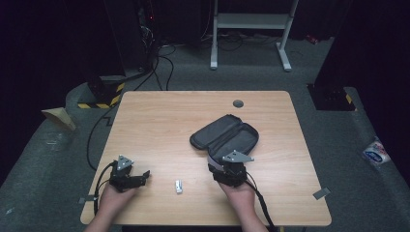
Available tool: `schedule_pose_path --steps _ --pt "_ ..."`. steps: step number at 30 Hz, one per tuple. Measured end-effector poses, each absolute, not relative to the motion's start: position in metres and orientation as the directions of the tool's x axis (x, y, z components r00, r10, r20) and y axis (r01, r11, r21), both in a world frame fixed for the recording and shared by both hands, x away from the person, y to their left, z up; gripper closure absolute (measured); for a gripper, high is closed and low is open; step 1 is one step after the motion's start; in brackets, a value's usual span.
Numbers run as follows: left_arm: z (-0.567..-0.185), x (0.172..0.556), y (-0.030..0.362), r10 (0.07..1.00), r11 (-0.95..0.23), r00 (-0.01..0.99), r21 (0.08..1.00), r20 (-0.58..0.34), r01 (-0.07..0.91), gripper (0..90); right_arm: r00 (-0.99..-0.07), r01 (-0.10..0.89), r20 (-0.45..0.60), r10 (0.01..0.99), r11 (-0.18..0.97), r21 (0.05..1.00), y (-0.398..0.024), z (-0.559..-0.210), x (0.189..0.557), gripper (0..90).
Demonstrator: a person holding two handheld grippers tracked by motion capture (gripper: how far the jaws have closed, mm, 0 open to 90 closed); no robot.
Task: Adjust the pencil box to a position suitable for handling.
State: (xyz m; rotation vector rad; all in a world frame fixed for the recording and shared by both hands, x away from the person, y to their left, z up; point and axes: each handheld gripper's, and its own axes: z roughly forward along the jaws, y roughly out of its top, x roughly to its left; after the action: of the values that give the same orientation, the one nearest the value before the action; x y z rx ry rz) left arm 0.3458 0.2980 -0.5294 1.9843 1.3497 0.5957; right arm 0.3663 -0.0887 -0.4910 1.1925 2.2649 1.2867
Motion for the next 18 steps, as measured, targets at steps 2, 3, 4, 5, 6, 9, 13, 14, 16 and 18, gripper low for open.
schedule_pose_path --steps 2,3,4,5,6,9,13,14,16,18 --pt "-0.529 0.346 0.298 0.931 -0.254 0.366 0.732 0.007 0.632 14.2 -0.620 0.509 0.147 0.770 0.253 0.823 -0.088 -0.484 0.364 45.5" --pt "-0.529 0.346 0.298 0.931 -0.254 0.366 0.732 0.008 0.632 14.2 -0.621 0.498 0.139 0.771 0.251 0.830 -0.089 -0.482 0.364 45.0" --pt "-0.529 0.346 0.298 0.931 -0.252 0.364 0.733 0.006 0.632 14.2 -0.617 0.490 0.134 0.775 0.246 0.836 -0.091 -0.478 0.364 44.4" --pt "-0.529 0.346 0.298 0.931 -0.254 0.365 0.732 0.008 0.632 14.2 -0.613 0.480 0.123 0.780 0.244 0.843 -0.093 -0.474 0.365 43.9" --pt "-0.529 0.346 0.298 0.931 -0.254 0.365 0.732 0.007 0.632 14.2 -0.605 0.474 0.116 0.788 0.240 0.847 -0.096 -0.470 0.367 43.6" --pt "-0.529 0.346 0.298 0.930 -0.255 0.366 0.732 0.008 0.632 14.2 -0.569 0.469 0.081 0.818 0.242 0.849 -0.111 -0.462 0.376 42.8" --pt "-0.529 0.346 0.298 0.930 -0.254 0.368 0.733 0.005 0.631 14.1 -0.471 0.477 0.031 0.881 0.225 0.850 -0.142 -0.456 0.392 41.1" --pt "-0.529 0.346 0.298 0.929 -0.255 0.369 0.732 0.006 0.631 14.0 -0.445 0.477 0.020 0.895 0.218 0.851 -0.149 -0.455 0.395 41.4" --pt "-0.530 0.347 0.298 0.929 -0.255 0.369 0.733 0.006 0.631 14.0 -0.418 0.486 0.017 0.908 0.208 0.849 -0.160 -0.454 0.401 41.3" --pt "-0.529 0.346 0.298 0.929 -0.255 0.369 0.732 0.005 0.632 14.0 -0.397 0.500 0.022 0.918 0.195 0.844 -0.170 -0.454 0.407 39.8"
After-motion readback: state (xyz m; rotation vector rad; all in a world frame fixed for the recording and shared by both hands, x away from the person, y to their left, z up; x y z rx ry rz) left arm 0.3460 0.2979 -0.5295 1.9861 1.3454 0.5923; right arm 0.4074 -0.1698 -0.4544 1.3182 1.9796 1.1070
